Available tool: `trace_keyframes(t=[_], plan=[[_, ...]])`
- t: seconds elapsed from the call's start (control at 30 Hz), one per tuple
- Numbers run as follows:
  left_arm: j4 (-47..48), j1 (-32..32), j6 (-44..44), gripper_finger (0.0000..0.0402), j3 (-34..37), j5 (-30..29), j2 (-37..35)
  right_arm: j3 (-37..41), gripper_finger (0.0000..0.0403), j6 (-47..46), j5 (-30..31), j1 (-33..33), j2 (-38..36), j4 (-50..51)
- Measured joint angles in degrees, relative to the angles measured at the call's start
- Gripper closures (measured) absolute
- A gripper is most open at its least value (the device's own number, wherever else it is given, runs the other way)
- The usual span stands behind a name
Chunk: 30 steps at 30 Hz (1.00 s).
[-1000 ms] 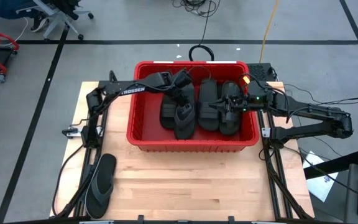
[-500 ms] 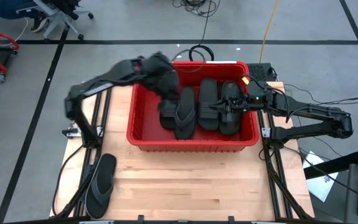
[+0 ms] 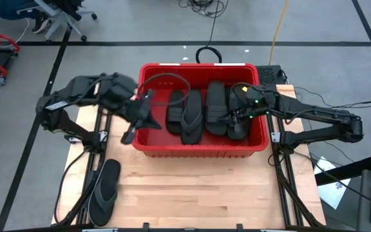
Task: Pick and place slides into bin
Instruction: Put the black slipper into the red bin
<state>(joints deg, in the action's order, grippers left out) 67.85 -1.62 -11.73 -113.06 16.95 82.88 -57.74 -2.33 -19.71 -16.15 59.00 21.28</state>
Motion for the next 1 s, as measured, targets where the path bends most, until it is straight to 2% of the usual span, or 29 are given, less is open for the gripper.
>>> trace_keyframes(t=[0.13,0.3,0.43,0.53,0.63,0.8,1.0], plan=[[-4.5,4.7,1.0,0.0401,0.0,-6.7,-1.8,0.0,0.0402,0.3,-2.0,-0.7,3.3,-1.0],[-8.1,5.5,1.6,0.0402,0.0,-8.3,-3.0,-1.4,0.0402,3.3,-9.2,-2.9,7.3,-4.3],[-8.8,3.9,1.6,0.0402,3.8,-8.7,-4.7,-5.4,0.0402,7.6,-10.5,-3.9,10.9,-3.0],[-9.1,2.2,4.0,0.0402,11.5,-12.5,-7.3,-10.0,0.0403,10.9,-9.8,-5.1,14.4,2.2],[-10.8,1.0,8.2,0.0402,22.3,-15.7,-11.5,-16.6,0.0403,14.0,-8.8,-6.8,18.9,11.5],[-27.9,1.6,17.7,0.0402,41.0,-15.6,-22.7,-26.3,0.0403,26.2,-8.8,-8.0,24.6,25.4],[-43.6,4.9,28.3,0.0401,56.6,-17.6,-32.4,-26.9,0.0403,36.2,-10.2,-8.1,29.4,31.4]])
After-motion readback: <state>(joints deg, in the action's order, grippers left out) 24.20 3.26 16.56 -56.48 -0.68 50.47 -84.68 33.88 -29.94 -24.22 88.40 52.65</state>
